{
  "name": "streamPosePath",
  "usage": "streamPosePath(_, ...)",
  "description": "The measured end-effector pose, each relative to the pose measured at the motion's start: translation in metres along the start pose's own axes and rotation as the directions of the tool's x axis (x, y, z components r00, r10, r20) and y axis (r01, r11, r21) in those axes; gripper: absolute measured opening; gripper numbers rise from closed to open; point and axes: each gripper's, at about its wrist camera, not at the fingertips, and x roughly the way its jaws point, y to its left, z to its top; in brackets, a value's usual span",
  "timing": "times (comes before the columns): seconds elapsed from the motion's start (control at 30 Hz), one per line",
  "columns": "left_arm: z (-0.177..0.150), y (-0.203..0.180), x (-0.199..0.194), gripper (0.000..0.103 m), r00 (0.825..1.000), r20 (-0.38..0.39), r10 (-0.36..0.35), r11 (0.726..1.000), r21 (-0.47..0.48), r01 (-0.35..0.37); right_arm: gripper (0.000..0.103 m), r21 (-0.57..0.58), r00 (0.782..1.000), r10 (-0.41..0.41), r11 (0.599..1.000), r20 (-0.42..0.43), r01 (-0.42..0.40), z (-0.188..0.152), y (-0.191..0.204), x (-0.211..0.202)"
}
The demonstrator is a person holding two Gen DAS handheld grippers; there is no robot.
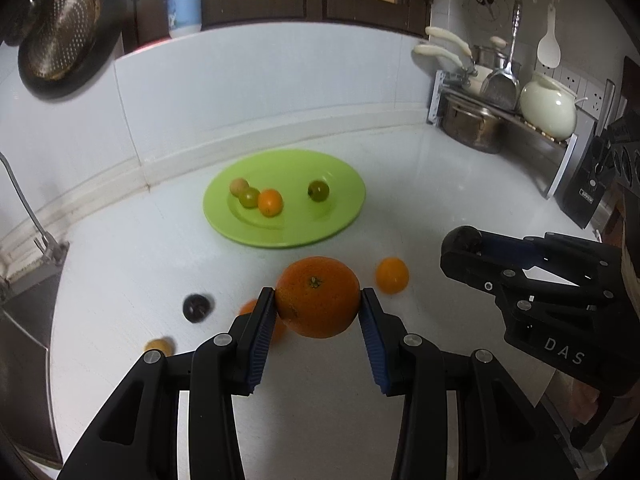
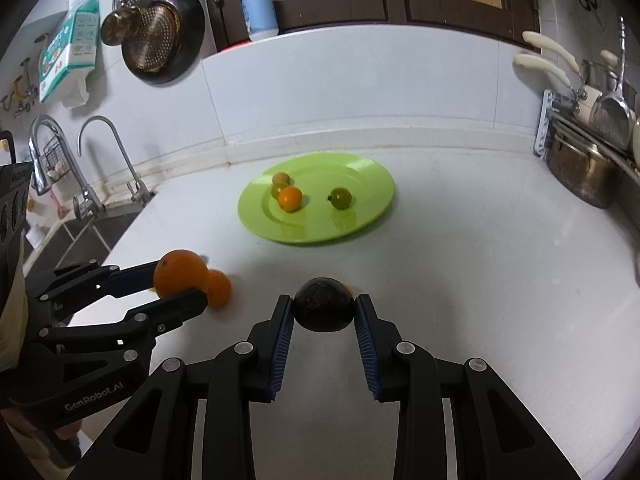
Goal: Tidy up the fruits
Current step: 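Carry the large orange with the left tool while the right tool carries the plum to the plate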
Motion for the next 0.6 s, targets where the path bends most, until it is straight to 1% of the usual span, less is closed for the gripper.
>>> streamPosePath(0.23,0.015,0.006,-0.01,0.042,0.998,0.057,0.0,1.0,0.024,-0.001,0.033,-0.019,0.999,-0.015,1.0,0.034,0.016,0.014,0.007,-0.006)
streamPosePath(0.5,0.037,0.019,-0.009,0.041,0.996,0.093,-0.017,0.999,0.038,0.013,0.033,-0.028,0.997,-0.007,1.0,0.071,0.009,0.037,0.013,-0.004)
streamPosePath(0.6,0.045,0.023,-0.007,0.041,0.994,0.106,-0.011,0.999,0.049,0.005,0.033,-0.029,0.997,-0.001,1.0,0.08,0.003,0.046,0.014,0.0)
